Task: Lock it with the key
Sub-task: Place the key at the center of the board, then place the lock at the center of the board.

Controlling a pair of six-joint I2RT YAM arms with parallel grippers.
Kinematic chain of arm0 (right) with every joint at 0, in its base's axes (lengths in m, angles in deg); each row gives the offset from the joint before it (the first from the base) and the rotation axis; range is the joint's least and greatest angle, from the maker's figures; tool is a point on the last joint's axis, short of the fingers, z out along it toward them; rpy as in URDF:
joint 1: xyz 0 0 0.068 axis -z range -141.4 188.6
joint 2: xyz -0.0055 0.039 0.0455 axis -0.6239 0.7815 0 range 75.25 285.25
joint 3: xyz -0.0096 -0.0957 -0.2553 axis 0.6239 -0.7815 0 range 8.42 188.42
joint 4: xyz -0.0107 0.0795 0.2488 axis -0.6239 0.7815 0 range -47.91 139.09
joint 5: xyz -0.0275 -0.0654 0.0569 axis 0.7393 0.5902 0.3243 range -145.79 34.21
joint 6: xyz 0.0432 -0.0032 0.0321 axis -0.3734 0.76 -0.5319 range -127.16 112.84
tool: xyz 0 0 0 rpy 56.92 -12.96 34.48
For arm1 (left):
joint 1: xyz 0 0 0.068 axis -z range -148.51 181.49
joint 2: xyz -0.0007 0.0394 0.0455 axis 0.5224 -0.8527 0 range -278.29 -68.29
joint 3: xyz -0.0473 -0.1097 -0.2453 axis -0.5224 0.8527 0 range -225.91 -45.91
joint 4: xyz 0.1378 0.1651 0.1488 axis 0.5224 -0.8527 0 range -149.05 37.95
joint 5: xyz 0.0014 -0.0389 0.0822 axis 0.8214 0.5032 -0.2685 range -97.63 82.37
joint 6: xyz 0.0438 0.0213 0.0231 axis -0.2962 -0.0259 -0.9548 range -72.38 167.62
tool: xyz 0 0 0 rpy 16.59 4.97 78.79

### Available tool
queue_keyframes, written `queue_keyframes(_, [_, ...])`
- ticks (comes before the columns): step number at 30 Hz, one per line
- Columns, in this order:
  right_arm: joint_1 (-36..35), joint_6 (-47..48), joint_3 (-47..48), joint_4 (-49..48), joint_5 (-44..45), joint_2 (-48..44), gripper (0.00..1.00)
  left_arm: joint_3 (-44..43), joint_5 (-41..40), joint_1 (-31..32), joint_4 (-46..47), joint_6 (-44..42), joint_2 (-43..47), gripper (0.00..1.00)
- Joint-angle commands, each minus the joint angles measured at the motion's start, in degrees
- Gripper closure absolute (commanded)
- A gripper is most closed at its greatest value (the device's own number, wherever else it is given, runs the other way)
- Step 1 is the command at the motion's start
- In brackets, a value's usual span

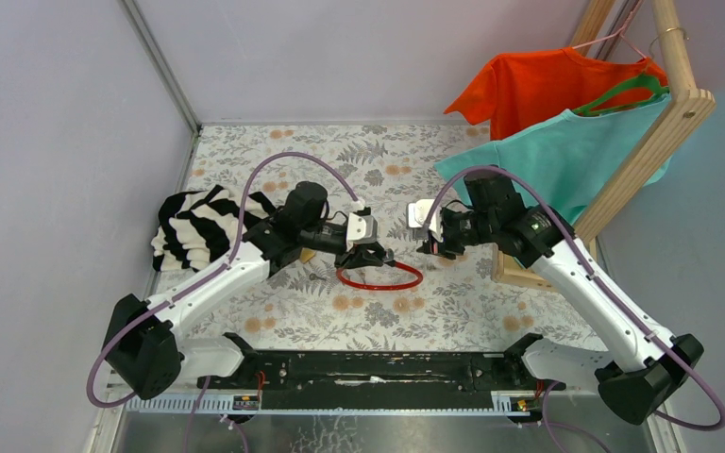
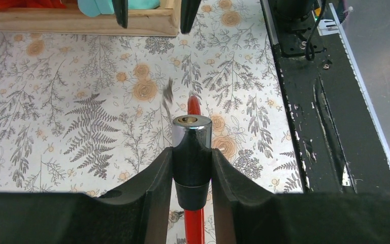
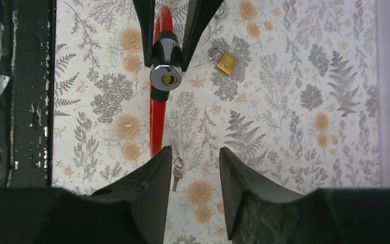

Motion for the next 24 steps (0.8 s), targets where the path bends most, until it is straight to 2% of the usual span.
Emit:
queue_keyframes(1, [0.2, -5.7, -3.0, -3.9, -0.9, -1.5, 0.53, 1.6, -1.1, -0.3, -6.0, -0.4, 0.0, 1.00])
queue_keyframes(4, [0.1, -6.6, -3.4, -4.4, -1.0, -1.4, 0.53, 1.6, -1.2, -0.3, -6.0, -0.5, 0.0, 1.00])
queue_keyframes(11, [1.1, -12.4, -7.4, -8.1, 8.2, -1.9, 0.55, 2.1, -1.2, -0.6, -5.8, -0.6, 0.5, 1.00])
queue_keyframes(14, [3.7, -15.3, -11.1, -10.6, 10.8, -3.0, 0.53, 2.1, -0.8, -1.3, -5.4, 0.1, 0.9, 1.00])
queue_keyframes(18, [10.6, -17.7, -14.8, -11.1, 12.9, -3.5, 0.52, 2.2, -0.1, -2.6, -5.0, 0.9, 1.5, 1.00])
queue_keyframes(24, [12.6, -17.4, -20.6, -10.2, 23.5, -0.9, 0.51, 0.2, 0.4, -5.6, -1.6, 9.0, 0.8, 1.00])
